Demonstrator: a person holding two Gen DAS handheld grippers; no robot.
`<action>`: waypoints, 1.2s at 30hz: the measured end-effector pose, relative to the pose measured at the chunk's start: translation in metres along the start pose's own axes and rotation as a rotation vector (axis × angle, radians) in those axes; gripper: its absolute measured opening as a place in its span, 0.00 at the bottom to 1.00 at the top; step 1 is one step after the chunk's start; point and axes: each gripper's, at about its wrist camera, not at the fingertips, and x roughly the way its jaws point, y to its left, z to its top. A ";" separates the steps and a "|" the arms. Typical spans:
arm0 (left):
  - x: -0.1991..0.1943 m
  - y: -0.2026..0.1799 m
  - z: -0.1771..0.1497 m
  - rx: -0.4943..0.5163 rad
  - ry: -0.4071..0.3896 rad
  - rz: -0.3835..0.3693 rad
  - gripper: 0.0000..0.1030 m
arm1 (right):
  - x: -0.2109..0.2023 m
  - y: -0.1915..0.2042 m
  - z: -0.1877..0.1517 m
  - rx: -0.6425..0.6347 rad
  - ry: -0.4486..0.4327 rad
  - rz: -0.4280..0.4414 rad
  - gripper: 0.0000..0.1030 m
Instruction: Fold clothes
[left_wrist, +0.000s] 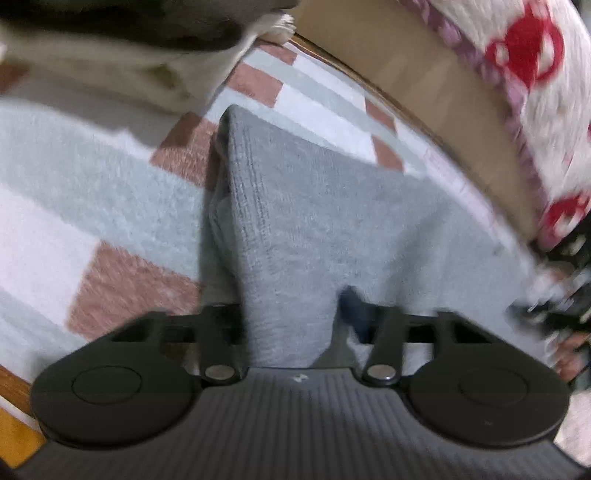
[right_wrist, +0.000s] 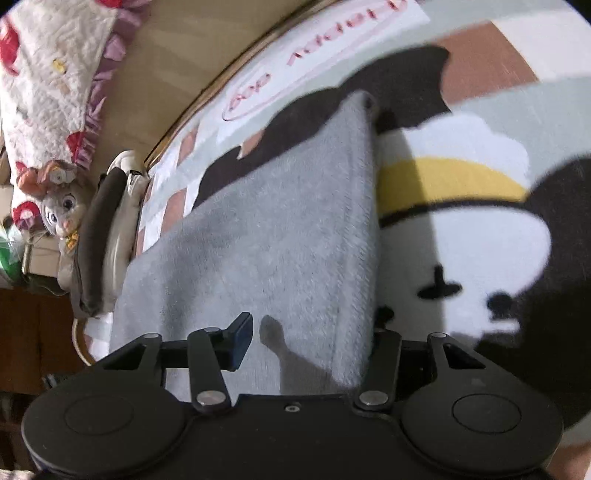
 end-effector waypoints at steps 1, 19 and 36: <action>-0.001 -0.010 -0.002 0.065 -0.015 0.026 0.28 | 0.000 0.009 -0.002 -0.062 -0.025 -0.062 0.34; -0.051 -0.137 0.034 0.552 -0.422 0.176 0.16 | -0.089 0.082 -0.014 -0.387 -0.543 -0.165 0.20; 0.041 -0.069 0.062 0.152 -0.169 0.165 0.40 | -0.096 0.002 0.041 -0.049 -0.488 -0.299 0.60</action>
